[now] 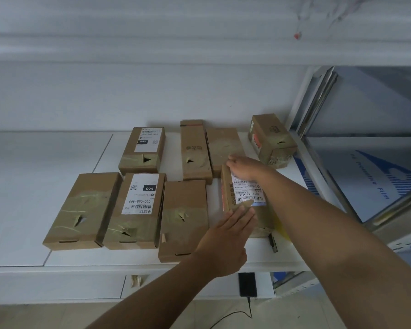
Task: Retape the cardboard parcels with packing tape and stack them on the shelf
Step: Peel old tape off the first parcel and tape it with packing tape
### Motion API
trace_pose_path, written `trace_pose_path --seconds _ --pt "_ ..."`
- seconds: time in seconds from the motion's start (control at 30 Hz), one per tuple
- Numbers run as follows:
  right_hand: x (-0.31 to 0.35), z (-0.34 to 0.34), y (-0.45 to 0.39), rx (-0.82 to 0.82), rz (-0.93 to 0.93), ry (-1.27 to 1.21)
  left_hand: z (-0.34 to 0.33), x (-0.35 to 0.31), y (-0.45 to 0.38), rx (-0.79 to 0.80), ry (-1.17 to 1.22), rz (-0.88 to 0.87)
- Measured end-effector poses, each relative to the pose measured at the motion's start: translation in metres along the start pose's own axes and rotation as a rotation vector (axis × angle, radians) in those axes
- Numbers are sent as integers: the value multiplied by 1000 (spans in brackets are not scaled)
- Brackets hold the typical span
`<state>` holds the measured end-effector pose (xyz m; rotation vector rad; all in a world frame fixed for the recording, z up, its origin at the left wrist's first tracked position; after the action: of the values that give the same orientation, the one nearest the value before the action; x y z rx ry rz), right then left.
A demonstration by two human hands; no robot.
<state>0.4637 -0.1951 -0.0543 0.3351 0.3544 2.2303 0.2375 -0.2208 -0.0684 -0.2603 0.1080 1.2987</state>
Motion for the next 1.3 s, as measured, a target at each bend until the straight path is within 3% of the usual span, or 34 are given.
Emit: trace_pose_path --seconds 0.13,0.33,0.43,0.53,0.67,0.8,0.97,1.3 --pt "2 2 1 14 -14 28 9 3 10 -21 87 25" --pt "7 4 2 -29 -18 94 58 50 46 -142 208 228" --pt "24 13 6 -192 0 231 76 89 75 -268 234 345" --pt "74 27 16 -383 155 303 88 117 96 -312 309 502" --pt "131 11 5 -229 332 279 101 155 97 -263 328 630" --pt "138 -11 -5 -81 227 341 103 207 90 -175 375 740" --pt "140 -20 -5 -96 147 343 108 253 68 -133 423 794" --pt "140 -26 -10 -76 91 96 93 290 35 11 421 828"
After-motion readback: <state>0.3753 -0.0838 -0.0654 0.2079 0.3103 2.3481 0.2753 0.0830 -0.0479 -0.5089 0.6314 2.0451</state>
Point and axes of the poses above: each hand's wrist, its own y-axis away from the middle knuckle, its own z-axis out of the back of the hand, x = y × z, the point moved 6 cm from there along -y, towards the middle knuckle, and after that the axes turned 14 degrees about y, right-handed, at the moved point
